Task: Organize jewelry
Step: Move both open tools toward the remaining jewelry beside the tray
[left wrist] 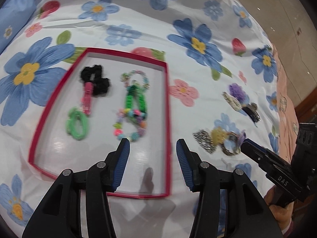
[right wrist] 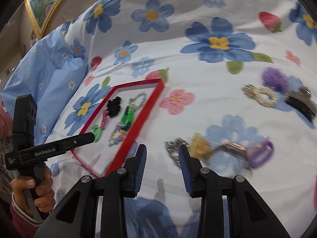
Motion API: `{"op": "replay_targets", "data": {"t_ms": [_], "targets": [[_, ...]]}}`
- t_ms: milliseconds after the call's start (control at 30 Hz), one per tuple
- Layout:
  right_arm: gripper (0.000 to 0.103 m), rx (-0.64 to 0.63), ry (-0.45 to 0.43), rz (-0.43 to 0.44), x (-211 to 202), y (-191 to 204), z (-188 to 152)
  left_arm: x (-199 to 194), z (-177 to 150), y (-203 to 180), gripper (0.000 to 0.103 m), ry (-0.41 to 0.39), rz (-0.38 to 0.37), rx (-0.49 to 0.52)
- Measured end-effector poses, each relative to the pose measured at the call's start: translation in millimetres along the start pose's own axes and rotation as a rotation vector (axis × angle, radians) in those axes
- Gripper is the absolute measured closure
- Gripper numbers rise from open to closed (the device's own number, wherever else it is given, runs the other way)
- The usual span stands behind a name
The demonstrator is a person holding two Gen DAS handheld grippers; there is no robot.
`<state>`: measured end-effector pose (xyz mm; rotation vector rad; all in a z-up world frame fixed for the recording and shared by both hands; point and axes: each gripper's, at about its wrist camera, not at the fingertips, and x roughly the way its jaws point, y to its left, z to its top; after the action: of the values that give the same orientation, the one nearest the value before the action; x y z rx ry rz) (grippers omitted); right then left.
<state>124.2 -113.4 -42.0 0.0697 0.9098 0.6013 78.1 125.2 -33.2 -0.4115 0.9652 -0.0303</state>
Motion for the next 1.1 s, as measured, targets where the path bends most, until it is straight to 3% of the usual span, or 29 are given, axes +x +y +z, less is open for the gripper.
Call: {"op": "replay_targets", "data": {"t_ms": [500,1100], "targets": [[0.065,0.112,-0.03,-0.103,-43.4,-67.7,-29.0,18.7,-4.4,-64.9,0.05,0.051,-0.039,0.119],[0.064,0.176,-0.037,-0.172,-41.2,-112.5,-30.2,58.3,-1.8,-116.9,0.046,0.099,-0.088,0.216]]}}
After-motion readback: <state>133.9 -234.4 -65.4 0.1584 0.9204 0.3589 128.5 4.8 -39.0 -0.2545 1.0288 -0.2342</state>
